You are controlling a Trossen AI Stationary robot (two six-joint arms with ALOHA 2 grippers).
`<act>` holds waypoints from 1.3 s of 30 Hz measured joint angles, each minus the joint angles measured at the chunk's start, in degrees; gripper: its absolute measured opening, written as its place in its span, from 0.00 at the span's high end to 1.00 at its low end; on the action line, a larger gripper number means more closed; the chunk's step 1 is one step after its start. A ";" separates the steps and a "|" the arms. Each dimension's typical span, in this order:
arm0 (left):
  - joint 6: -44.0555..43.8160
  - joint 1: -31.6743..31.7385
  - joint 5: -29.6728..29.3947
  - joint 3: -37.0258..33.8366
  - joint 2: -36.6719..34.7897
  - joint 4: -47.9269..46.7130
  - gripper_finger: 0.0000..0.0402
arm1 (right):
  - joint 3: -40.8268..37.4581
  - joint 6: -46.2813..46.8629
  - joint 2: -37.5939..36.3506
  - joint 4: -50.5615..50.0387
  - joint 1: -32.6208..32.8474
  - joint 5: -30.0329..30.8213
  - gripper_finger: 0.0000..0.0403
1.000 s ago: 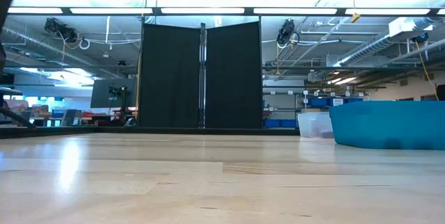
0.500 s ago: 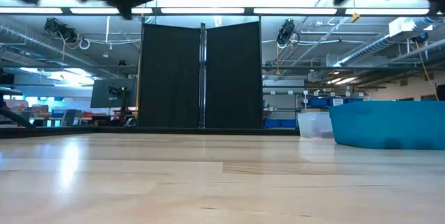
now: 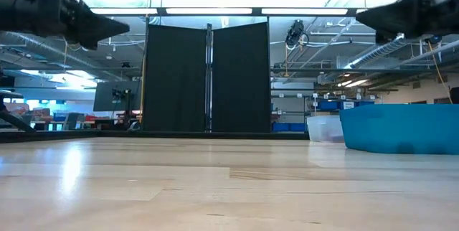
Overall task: Sort blocks
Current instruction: Return to Home Position
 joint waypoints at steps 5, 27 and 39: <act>-0.93 0.00 -0.41 -0.02 -3.93 -6.72 0.99 | 0.00 1.30 -10.00 -10.49 0.00 -2.43 0.99; -2.26 0.02 6.21 -5.25 -6.76 -3.68 0.99 | -5.27 6.62 -17.38 -12.59 -0.30 -9.57 0.98; -2.48 0.04 5.94 -5.25 -6.72 -6.39 0.95 | -5.27 5.45 -17.19 -12.46 -0.55 -9.18 0.86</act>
